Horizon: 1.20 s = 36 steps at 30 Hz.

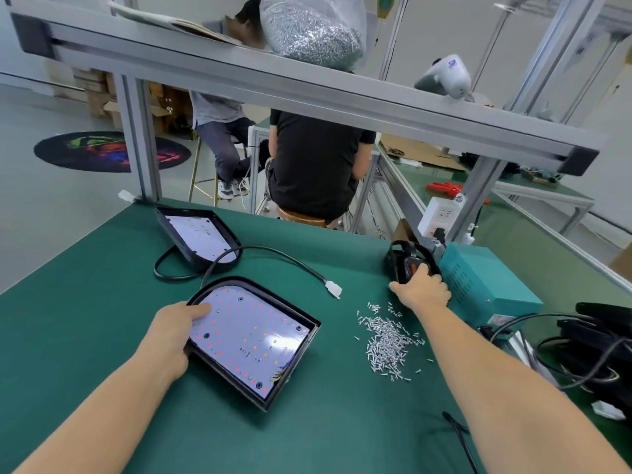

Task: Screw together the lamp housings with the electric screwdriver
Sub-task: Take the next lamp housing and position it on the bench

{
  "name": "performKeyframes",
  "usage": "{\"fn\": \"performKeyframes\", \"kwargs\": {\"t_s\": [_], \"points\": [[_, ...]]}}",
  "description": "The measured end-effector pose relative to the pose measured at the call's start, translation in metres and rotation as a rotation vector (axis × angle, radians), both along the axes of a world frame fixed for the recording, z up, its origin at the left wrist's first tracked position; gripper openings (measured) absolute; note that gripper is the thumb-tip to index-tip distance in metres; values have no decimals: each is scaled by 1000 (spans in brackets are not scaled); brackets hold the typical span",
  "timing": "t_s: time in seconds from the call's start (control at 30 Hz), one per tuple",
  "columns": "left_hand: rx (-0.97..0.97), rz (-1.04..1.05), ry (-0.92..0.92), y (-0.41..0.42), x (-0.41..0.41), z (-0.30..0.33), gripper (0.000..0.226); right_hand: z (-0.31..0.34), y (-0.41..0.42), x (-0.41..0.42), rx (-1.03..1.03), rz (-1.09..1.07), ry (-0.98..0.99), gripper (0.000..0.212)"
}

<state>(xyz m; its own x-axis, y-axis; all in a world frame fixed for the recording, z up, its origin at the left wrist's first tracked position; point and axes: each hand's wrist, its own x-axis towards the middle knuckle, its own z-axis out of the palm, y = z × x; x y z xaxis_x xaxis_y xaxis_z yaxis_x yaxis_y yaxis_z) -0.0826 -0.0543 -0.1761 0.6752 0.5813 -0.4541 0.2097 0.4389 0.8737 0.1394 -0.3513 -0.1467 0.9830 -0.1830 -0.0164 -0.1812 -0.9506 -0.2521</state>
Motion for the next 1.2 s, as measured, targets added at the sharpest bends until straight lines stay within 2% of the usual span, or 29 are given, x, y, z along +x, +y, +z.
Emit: {"fn": "performKeyframes", "kwargs": {"t_s": [0.23,0.3,0.47,0.57,0.67,0.83,1.2], "points": [[15,-13,-12,0,-3,3,8,9,12,-23,248,-15,-252,87],[-14,2,-50,-1,-4,4,8,16,22,-39,360,56,-297,86],[-118,88,-113,-3,-9,7,26,35,40,-105,615,295,-328,79],[-139,26,-100,-11,-13,6,28,44,45,-149,720,421,-308,76],[-163,-45,-110,-23,-20,3,28,49,43,-183,737,485,-278,82],[-239,-112,-156,-36,-29,-2,28,47,34,-219,724,476,-281,89],[-369,-172,-198,-37,-35,5,26,39,31,-248,673,495,-312,96]]}}
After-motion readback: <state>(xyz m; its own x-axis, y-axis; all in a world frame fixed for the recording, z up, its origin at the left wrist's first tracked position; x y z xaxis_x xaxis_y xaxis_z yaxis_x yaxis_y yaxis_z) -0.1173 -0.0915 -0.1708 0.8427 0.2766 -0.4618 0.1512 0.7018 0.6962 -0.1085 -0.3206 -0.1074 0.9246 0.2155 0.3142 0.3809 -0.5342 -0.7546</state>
